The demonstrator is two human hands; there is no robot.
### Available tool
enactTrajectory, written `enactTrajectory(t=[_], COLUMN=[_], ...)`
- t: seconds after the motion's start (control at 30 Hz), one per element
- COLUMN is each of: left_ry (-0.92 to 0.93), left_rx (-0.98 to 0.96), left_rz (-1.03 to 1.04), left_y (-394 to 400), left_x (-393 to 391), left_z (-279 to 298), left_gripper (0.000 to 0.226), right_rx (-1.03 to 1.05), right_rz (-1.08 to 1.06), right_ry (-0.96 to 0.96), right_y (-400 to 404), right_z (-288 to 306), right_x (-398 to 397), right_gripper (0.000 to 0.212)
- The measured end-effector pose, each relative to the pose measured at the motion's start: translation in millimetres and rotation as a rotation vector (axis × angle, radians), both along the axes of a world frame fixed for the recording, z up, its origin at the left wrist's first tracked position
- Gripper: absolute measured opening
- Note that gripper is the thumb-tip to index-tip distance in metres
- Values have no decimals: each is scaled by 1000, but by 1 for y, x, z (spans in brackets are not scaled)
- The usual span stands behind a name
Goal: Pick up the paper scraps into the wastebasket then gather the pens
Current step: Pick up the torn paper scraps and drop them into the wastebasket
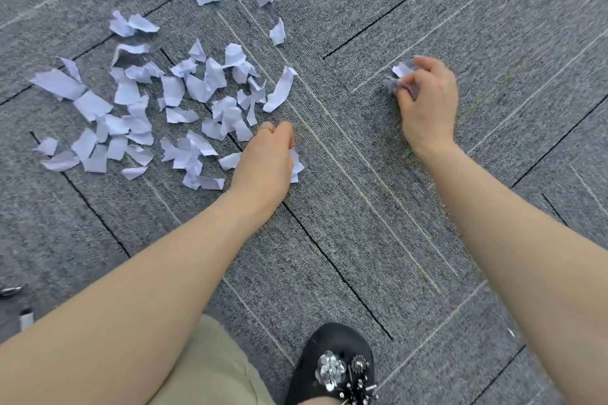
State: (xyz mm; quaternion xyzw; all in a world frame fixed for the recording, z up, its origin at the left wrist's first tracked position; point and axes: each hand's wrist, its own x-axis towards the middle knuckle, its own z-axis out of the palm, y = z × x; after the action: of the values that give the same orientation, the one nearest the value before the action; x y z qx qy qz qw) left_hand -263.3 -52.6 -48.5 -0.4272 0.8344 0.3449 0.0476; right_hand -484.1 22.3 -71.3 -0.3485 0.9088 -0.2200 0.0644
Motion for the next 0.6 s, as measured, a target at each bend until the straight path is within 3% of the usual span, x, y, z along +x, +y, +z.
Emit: enactTrajectory(t=[0.13, 0.4, 0.6], left_ry=[-41, 44, 269], left_rx=[55, 10, 99], left_rz=[70, 116, 432], left_y=[-2, -1, -25], left_x=[-2, 17, 57], left_z=[0, -2, 36], left_gripper=[16, 16, 13], right_rx=[-78, -20, -144], right_rz=[-18, 49, -191], right_ry=[-78, 22, -245], right_y=[-5, -7, -8], right_z=[-7, -1, 9], right_x=[5, 5, 26], right_gripper=[13, 16, 13])
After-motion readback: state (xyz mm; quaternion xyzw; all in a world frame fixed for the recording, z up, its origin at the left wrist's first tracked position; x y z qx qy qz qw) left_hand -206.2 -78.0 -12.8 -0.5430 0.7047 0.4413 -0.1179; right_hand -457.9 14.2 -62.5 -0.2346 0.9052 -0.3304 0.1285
